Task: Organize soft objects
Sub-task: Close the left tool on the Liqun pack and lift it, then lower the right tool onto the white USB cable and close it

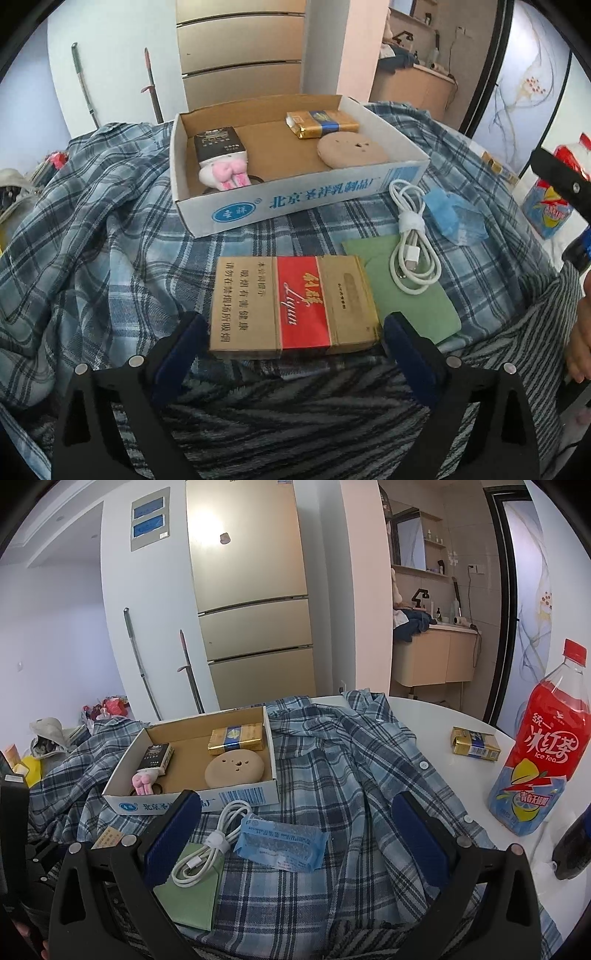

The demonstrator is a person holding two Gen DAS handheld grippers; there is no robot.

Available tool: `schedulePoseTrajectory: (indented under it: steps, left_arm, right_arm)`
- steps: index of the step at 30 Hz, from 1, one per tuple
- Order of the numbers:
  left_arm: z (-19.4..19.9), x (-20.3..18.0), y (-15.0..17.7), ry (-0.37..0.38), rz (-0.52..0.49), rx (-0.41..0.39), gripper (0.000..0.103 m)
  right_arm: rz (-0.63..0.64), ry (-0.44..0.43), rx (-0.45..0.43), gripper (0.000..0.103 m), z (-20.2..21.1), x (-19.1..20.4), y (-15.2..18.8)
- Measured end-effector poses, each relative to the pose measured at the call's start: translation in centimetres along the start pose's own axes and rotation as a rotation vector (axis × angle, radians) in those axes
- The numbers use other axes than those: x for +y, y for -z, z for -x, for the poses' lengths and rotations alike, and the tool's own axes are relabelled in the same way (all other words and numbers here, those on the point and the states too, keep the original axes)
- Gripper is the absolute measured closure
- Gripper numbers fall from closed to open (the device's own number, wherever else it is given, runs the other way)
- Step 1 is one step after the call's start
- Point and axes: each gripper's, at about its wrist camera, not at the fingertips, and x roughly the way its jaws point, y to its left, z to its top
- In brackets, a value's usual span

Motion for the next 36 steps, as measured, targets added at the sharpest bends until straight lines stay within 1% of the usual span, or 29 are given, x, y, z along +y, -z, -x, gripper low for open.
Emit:
schedulePoseTrajectory:
  steps: [4,5,6,8,9,13,18,21,24,27,32,34,36]
  left_arm:
    - [-0.3,-0.3,0.0,-0.009,-0.013,0.010,0.005]
    - [-0.3,-0.3,0.0,-0.006,-0.013,0.013,0.006]
    - [-0.4,-0.3,0.0,-0.006,-0.011,0.015,0.012]
    - [-0.3,-0.1,0.0,-0.001,-0.004,0.013,0.012]
    - [0.0,0.0,0.0,-0.003,0.001,-0.006,0.012]
    - [2.3,-0.2,0.5,-0.003,-0.008,-0.125,0.013]
    - [6.2,-0.4,1.3,-0.023,-0.012,-0.346,0.013]
    - [8.5,-0.1,1.9,-0.048,0.003,-0.484,0.013]
    - [9.9,0.1,2.1,-0.077,0.021,-0.581,0.013]
    - [10.3,0.4,2.2,-0.091,0.032,-0.602,0.013]
    - [10.0,1.2,1.8,-0.113,0.075,-0.582,0.013]
    - [10.1,1.9,1.8,-0.116,0.108,-0.586,0.013]
    - [10.1,2.4,2.0,-0.132,0.137,-0.593,0.013]
  right_arm:
    - [0.003,-0.005,0.003,0.000,0.0,0.0,0.0]
    - [0.004,-0.007,0.005,0.000,0.0,0.1,0.0]
    - [0.007,-0.009,0.007,0.000,0.0,0.1,0.0]
    - [0.011,-0.012,0.010,0.000,-0.1,0.2,0.1]
    - [0.013,-0.012,0.011,0.000,-0.1,0.3,0.1]
    - [0.017,-0.019,-0.003,0.000,0.4,0.3,0.2]
    - [0.021,-0.013,-0.009,0.000,0.5,0.4,0.2]
    - [0.030,-0.026,-0.033,0.000,1.0,0.5,0.3]
    - [0.038,-0.027,-0.015,0.000,0.8,0.8,0.2]
    - [0.019,-0.048,0.035,0.000,0.8,1.1,0.0]
    - [-0.016,-0.117,0.189,0.000,0.3,2.9,-0.6]
    - [-0.021,-0.114,0.238,0.000,-0.4,3.9,-0.7]
    - [-0.001,-0.114,0.278,0.000,-1.3,5.2,-0.5]
